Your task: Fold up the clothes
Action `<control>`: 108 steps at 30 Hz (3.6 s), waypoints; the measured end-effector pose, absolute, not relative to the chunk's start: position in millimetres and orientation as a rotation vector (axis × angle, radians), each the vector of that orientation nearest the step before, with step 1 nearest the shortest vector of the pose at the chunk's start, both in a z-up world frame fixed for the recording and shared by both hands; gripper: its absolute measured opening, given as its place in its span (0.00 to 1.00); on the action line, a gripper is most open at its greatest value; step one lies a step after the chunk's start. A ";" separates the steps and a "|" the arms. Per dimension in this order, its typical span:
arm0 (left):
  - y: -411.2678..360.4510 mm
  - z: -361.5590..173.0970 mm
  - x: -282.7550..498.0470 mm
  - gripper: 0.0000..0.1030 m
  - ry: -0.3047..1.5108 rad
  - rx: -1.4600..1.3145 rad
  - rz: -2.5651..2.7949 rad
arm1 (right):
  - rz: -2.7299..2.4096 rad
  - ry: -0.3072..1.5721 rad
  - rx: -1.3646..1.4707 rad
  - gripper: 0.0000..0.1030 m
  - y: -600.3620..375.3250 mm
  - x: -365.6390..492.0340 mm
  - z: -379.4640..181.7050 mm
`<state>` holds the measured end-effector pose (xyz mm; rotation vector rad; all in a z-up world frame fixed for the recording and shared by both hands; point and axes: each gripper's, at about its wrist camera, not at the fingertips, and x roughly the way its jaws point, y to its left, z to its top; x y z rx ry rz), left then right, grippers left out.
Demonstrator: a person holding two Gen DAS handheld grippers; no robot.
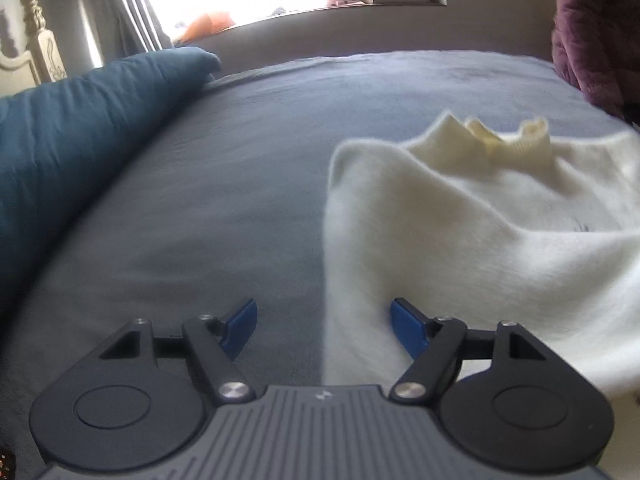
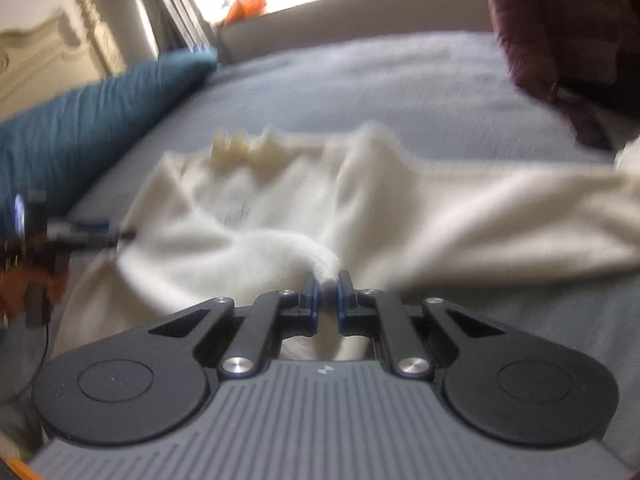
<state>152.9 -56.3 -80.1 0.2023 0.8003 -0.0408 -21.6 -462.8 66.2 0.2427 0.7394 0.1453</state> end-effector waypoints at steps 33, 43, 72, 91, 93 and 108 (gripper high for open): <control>-19.7 -56.8 67.3 0.70 0.704 0.350 -0.338 | -0.091 0.800 0.589 0.20 -528.5 0.9 42.3; -96.6 -117.3 55.7 0.33 0.521 0.730 -0.380 | 0.154 1.086 0.435 0.21 -363.8 28.8 58.9; 1.8 -57.7 62.9 0.34 0.535 0.352 -0.195 | 0.030 0.794 0.047 0.16 -381.5 -7.2 32.9; -68.5 -96.0 188.8 0.38 0.662 0.368 -0.308 | 0.131 0.879 -0.127 0.15 -376.1 7.4 -29.4; -71.2 -93.7 216.0 0.38 0.673 0.342 -0.304 | 0.131 0.879 -0.113 0.15 -372.2 2.4 -19.4; -87.8 -88.4 194.7 0.42 0.492 0.419 -0.243 | 0.173 0.842 0.143 0.16 -409.9 -9.0 -3.9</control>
